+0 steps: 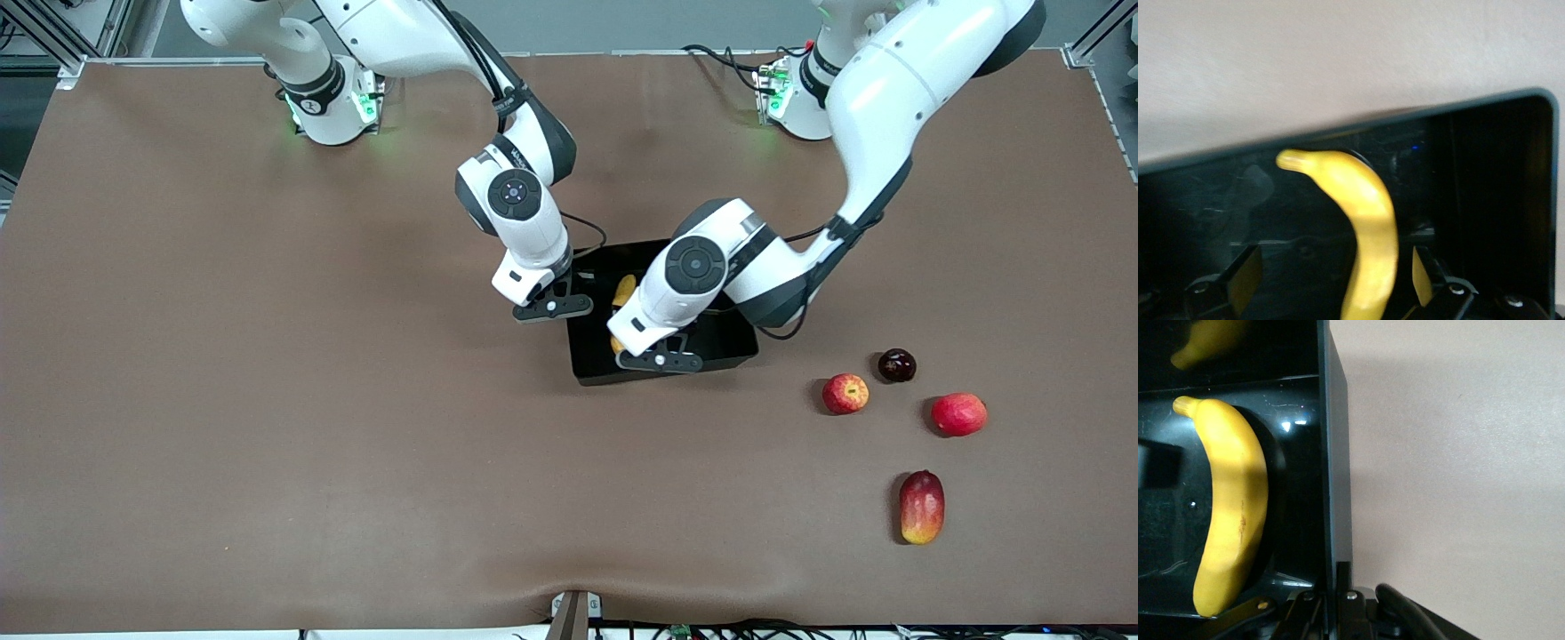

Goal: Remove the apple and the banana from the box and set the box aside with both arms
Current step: 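Grasp the banana with the left gripper while the right gripper grips the box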

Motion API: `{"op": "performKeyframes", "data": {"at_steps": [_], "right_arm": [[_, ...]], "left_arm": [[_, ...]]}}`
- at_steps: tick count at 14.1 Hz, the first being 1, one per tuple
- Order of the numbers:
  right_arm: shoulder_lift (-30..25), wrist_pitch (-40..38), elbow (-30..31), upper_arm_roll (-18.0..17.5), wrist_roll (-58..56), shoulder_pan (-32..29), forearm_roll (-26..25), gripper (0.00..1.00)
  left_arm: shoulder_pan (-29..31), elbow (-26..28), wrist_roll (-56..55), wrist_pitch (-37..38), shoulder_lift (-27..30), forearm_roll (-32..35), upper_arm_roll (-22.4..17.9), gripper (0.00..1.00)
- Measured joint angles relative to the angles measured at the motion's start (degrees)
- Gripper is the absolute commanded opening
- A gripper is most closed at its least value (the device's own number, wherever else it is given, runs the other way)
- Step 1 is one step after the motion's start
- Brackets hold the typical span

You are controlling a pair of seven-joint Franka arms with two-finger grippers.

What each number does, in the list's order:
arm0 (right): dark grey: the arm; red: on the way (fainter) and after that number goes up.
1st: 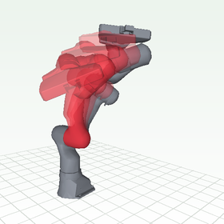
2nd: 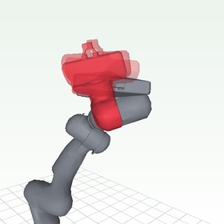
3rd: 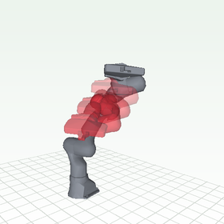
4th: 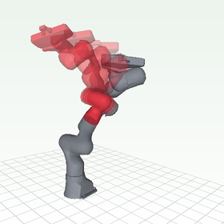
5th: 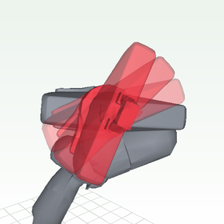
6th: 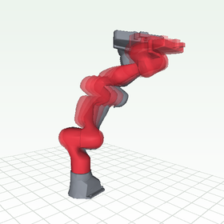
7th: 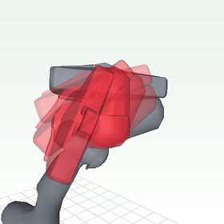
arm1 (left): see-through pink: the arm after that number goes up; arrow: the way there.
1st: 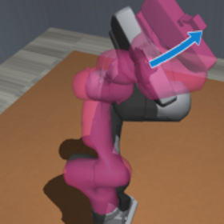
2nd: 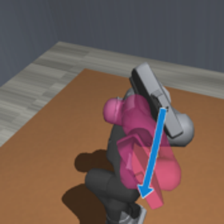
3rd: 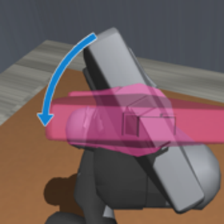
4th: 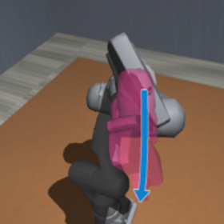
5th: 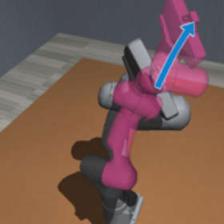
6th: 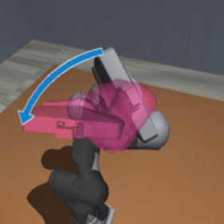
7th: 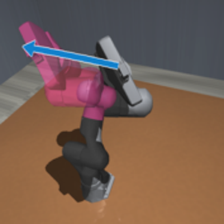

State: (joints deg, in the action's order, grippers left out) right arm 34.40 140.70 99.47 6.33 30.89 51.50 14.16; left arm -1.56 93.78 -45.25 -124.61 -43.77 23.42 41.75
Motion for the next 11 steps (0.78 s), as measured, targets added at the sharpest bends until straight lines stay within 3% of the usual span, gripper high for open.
{"op": "performKeyframes", "data": {"at_steps": [11], "right_arm": [[0.0, 0.03, 0.0, 0.0, 0.0, 0.0, 0.0, 0.0]], "left_arm": [[-4.5, 1.88, -6.88, -2.43, -4.03, 0.01, -3.88, 0.79]]}}
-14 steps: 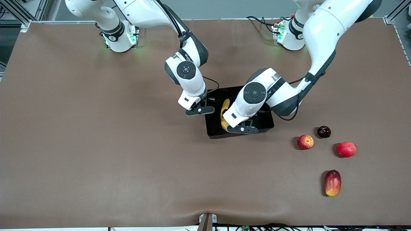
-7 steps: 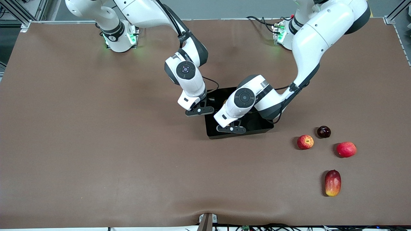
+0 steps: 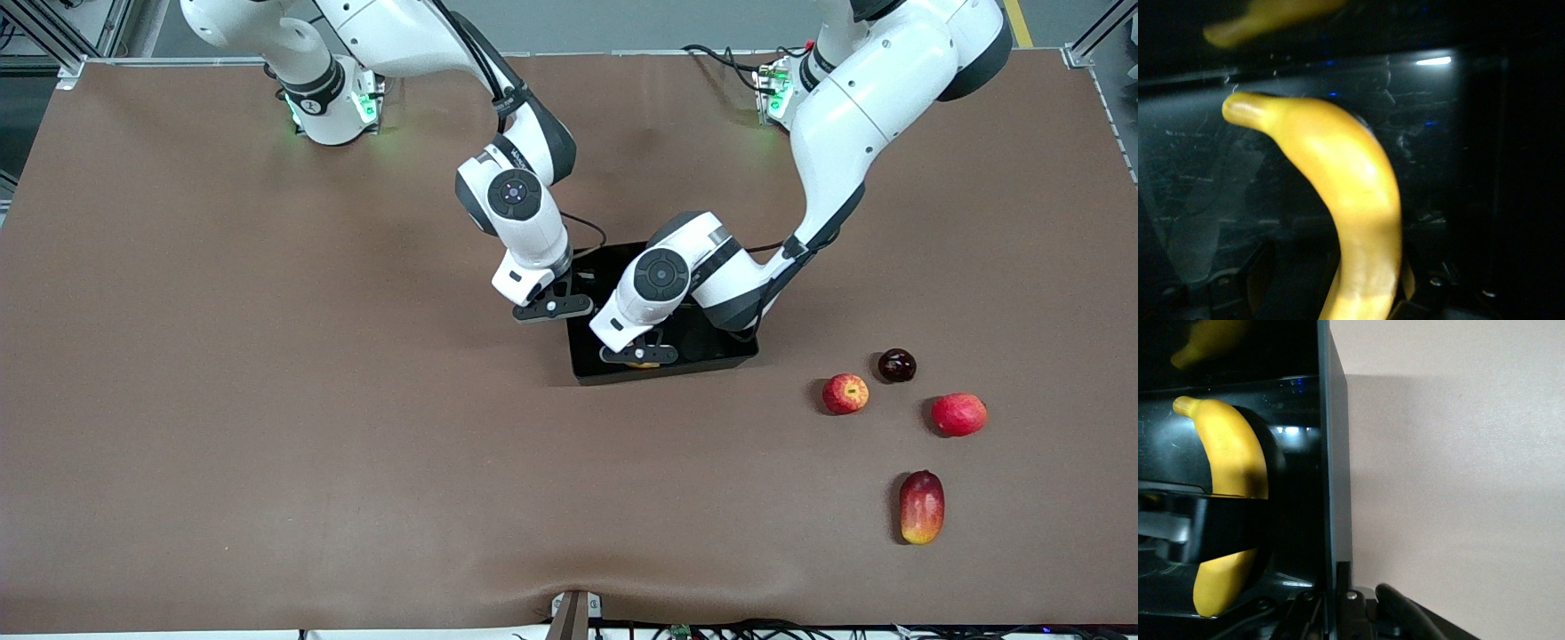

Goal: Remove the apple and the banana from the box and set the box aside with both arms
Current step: 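Grasp the banana with the left gripper while the right gripper grips the box, then lift the banana with the left gripper while the right gripper pulls the box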

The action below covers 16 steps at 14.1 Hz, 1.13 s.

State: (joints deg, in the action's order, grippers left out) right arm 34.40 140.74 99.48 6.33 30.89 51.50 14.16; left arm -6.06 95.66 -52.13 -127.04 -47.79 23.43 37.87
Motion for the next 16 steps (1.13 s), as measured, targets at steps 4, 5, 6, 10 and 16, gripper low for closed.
{"op": "performKeyframes", "data": {"at_steps": [4, 5, 6, 10, 16], "right_arm": [[0.02, -0.02, 0.06, 0.0, 0.0, 0.0, 0.0, 0.0], [0.04, 0.09, 0.12, -0.01, 0.0, 0.0, 0.0, 0.0], [0.04, 0.09, 0.12, -0.01, 0.0, 0.0, 0.0, 0.0], [0.01, 0.14, 0.09, 0.04, 0.0, 0.0, 0.0, 0.0], [-0.01, 0.5, -0.23, 0.35, 0.35, -0.02, 0.0, 0.0]], "left_arm": [[-0.13, 0.81, -1.93, -0.85, -1.01, 0.0, -0.15, 0.04], [-0.13, 0.71, -1.96, -1.05, -0.96, 0.0, -0.1, 0.0], [-0.14, 0.58, -1.97, -1.24, -0.95, 0.0, 0.0, 0.0], [0.28, 0.24, -1.85, -1.27, -0.5, 0.08, -0.25, 0.0], [7.84, -0.62, 1.72, 9.19, 4.81, 0.09, 4.02, 0.0]]}}
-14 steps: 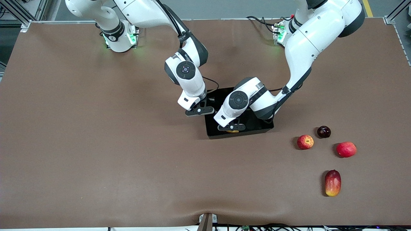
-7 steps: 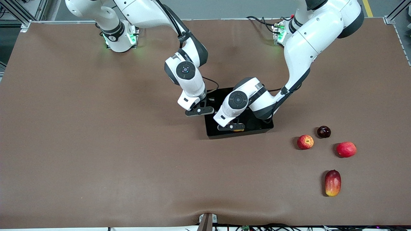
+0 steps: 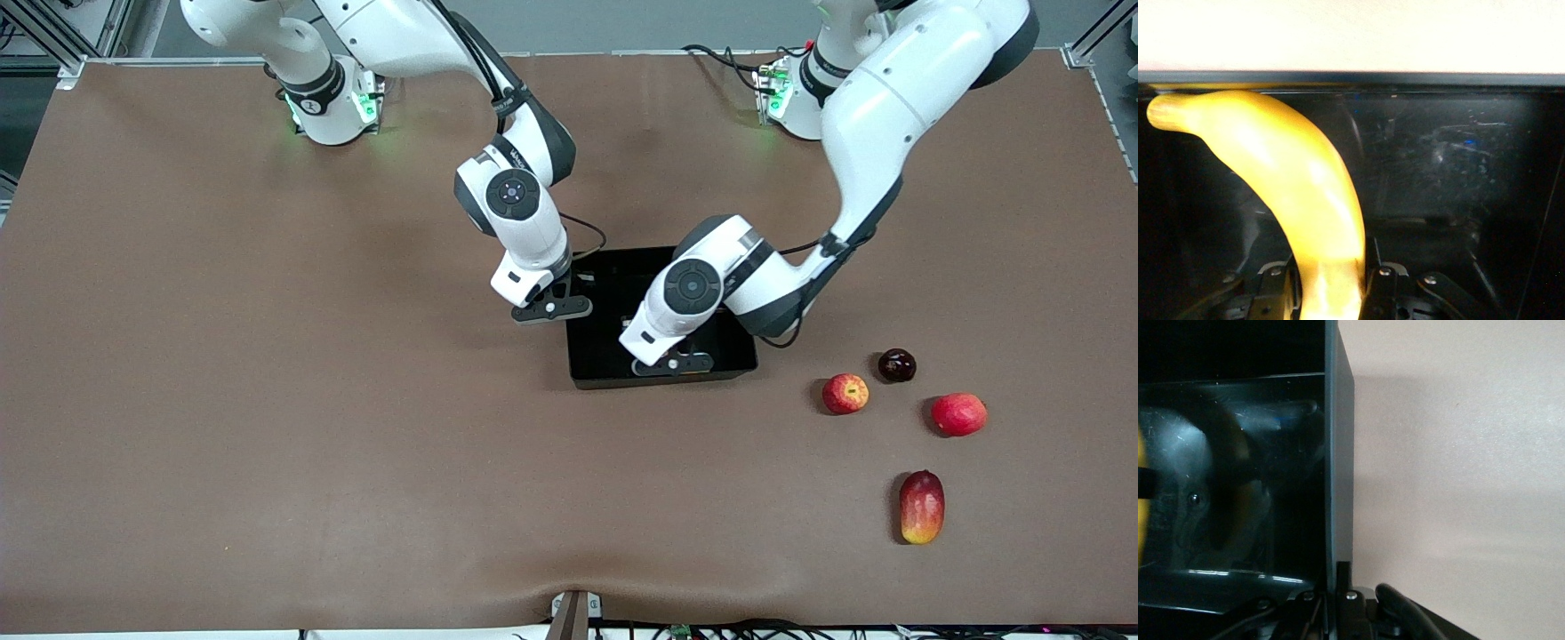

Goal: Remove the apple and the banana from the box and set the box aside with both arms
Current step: 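Lift the banana with the left gripper while the right gripper pulls the box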

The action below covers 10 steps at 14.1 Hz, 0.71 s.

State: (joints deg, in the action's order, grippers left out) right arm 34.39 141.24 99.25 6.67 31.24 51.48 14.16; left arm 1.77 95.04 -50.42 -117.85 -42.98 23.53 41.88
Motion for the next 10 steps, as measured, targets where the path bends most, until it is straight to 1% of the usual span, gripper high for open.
{"op": "performKeyframes", "data": {"at_steps": [2, 6, 8, 10], "right_arm": [[0.0, -0.12, -0.02, 0.04, 0.05, -0.03, 0.0, 0.0], [-0.24, -1.41, -0.08, 0.01, 0.02, -0.13, 0.01, 0.0], [-1.67, -4.96, -0.5, 0.17, 0.02, -0.87, 0.0, 0.0], [-5.01, -12.03, -0.93, 0.51, -0.16, -2.92, -0.07, 0.0]], "left_arm": [[5.57, -0.01, 1.45, 4.06, 1.42, 0.0, 5.07, 0.0], [17.3, -0.5, 5.92, 8.95, 2.31, 0.01, 14.95, 0.0], [21.87, -2.47, 11.27, 11.86, 2.48, 0.06, 17.54, 0.0], [23.93, -5.21, 17.15, 14.07, 2.54, 2.13, 17.68, 0.0]]}}
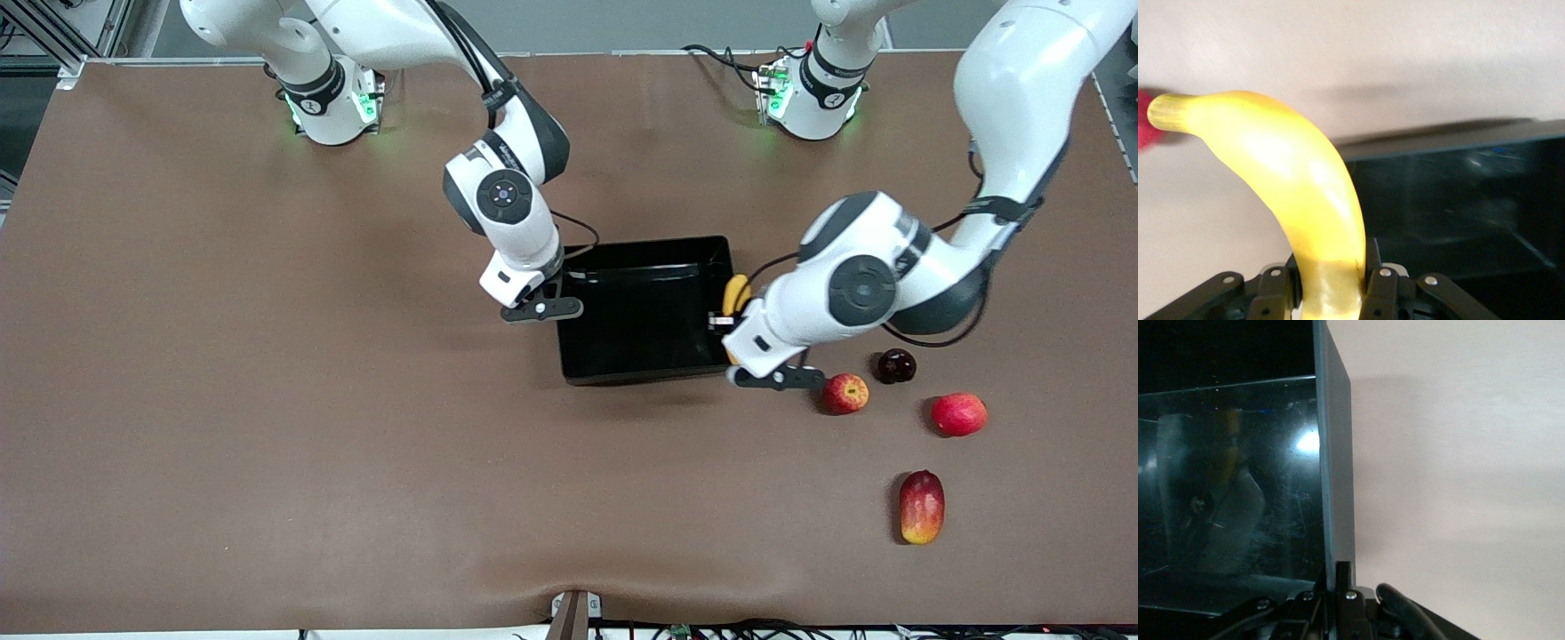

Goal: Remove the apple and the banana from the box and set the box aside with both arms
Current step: 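Lift the banana with the left gripper while the right gripper pulls the box, then drag the box with the right gripper while the left gripper carries the banana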

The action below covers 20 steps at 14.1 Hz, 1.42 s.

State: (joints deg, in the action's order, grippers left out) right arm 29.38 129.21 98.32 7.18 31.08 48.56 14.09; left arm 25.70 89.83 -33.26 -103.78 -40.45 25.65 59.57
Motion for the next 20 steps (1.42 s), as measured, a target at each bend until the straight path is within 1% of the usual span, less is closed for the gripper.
{"op": "performKeyframes", "data": {"at_steps": [2, 6, 9, 11, 12, 14, 17, 20], "right_arm": [[-4.49, -6.41, -0.1, 0.38, -1.37, -3.13, -0.23, 0.0], [-12.6, -16.08, -0.08, 1.04, -9.32, -12.69, -1.93, 0.0], [-17.26, -26.33, -0.01, 1.39, -21.77, -23.21, -3.5, 0.0], [-19.48, -29.31, 0.69, 1.57, -28.94, -31.76, -4.28, 0.0], [-20.02, -29.31, 1.12, 1.63, -32.41, -36.01, -4.3, 0.0], [-20.16, -27.78, 2.66, 1.68, -38.63, -43.08, -4.32, 0.0], [-19.93, -17.79, 8.38, 1.54, -50.9, -51.21, -4.23, 0.0], [-19.58, -13.06, 14.8, 1.56, -61.84, -59.36, -1.09, 0.0]], "left_arm": [[0.98, -1.5, 4.45, 0.61, -0.01, 3.14, -1.1, 0.0], [1.15, -3.85, 11.55, -0.8, -0.76, 4.28, -7.6, 0.0], [-0.53, -5.5, 16.85, -6.31, -1.92, 4.69, -12.54, 0.0], [-3.26, -6.27, 23.95, -10.61, -2.15, 4.72, -17.48, 0.0], [-4.19, -6.62, 27.64, -12.43, -2.31, 4.72, -19.42, 0.0], [-4.63, -7.05, 34.46, -15.0, -3.1, 4.72, -21.47, 0.0], [-4.68, -7.18, 45.0, -19.54, -4.79, 4.73, -24.62, 0.0], [-4.85, -7.23, 54.09, -23.37, -7.27, 4.73, -27.79, 0.0]]}}
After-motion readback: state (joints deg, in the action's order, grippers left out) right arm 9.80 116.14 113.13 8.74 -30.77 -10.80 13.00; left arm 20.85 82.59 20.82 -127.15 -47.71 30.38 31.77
